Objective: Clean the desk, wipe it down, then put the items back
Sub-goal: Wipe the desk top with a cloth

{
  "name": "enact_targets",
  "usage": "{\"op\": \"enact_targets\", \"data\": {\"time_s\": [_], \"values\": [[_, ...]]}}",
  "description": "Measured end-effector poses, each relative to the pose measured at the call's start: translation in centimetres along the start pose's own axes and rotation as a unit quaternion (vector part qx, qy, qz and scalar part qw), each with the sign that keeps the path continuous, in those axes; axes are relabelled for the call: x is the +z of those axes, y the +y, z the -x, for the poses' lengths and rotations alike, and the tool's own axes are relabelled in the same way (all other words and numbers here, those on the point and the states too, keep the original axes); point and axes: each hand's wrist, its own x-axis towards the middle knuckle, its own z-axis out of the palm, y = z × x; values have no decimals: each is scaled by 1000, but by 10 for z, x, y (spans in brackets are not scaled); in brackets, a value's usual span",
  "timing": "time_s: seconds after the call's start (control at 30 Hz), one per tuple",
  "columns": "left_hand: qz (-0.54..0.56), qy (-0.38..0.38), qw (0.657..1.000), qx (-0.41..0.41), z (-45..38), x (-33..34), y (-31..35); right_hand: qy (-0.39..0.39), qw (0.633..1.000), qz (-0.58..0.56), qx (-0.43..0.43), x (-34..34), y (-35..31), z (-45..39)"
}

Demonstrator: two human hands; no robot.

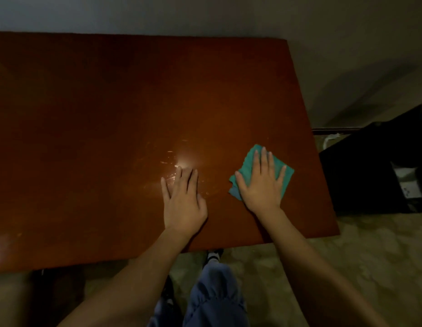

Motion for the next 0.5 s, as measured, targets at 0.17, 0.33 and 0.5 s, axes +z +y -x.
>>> {"op": "enact_targets", "data": {"time_s": [0.17,0.33,0.5], "values": [[-7,-8,1000,5,-1,0,1,-4,999,7,-53,3,-37,-9],[-5,-9,1000,3,-11,1,6,-19,971,32,-235,13,-18,37],[3,-11,1000,12,-37,1,18,-44,958,56,-276,10,49,51]]}}
